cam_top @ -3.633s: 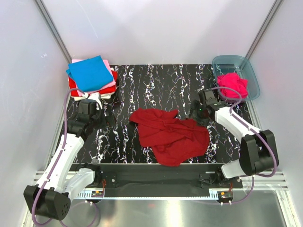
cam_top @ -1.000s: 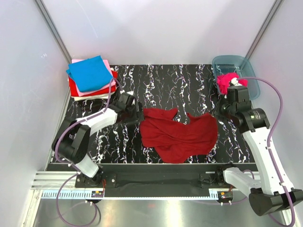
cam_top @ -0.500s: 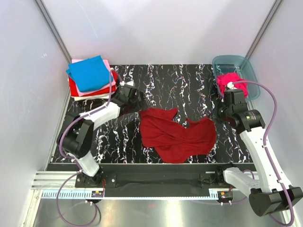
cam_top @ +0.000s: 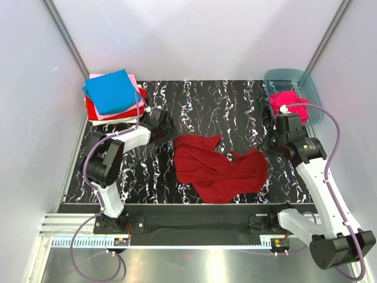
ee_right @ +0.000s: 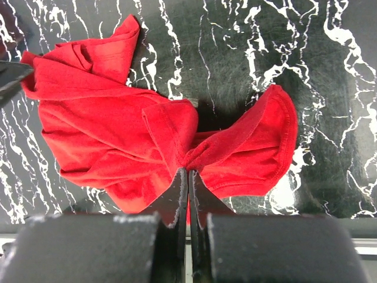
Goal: Fold and stack the t-shirts
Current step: Flatten the tshirt out
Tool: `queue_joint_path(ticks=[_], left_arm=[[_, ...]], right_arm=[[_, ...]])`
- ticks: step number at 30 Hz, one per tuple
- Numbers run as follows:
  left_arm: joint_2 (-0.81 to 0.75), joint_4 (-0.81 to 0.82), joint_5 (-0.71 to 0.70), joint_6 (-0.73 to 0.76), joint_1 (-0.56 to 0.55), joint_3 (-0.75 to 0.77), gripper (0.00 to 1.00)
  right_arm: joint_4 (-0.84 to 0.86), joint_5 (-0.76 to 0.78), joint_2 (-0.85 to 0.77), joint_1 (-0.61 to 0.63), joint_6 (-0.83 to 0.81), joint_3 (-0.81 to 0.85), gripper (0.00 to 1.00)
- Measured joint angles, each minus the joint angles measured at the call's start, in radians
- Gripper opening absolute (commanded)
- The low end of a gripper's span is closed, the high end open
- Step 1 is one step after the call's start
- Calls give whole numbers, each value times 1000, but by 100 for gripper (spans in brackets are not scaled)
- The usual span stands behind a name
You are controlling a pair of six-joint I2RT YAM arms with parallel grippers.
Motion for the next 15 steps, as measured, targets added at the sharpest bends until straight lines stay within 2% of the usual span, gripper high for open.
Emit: queue_joint_path(ticks=[5,7,8,9,12,15], left_arm=[[31,9,13,-16,-1,9,58],[38,17,19,-21,-1,18,47],[43,21,26,-24,-1,23,39],[50,21,31,-27,-1,31,23],[74,23,46,-29,-1,58,3],[91,23,63,-21,-1,83,0]], right_arm=[[13,-16,0,0,0,-17,0],[19,-19,0,0,0,-27,0],[21,-21,0,0,0,-32,0],[23,-22,0,0,0,-38,0],[26,-24,0,0,0,-50,0],[29,-24,0,0,-1,-56,0]])
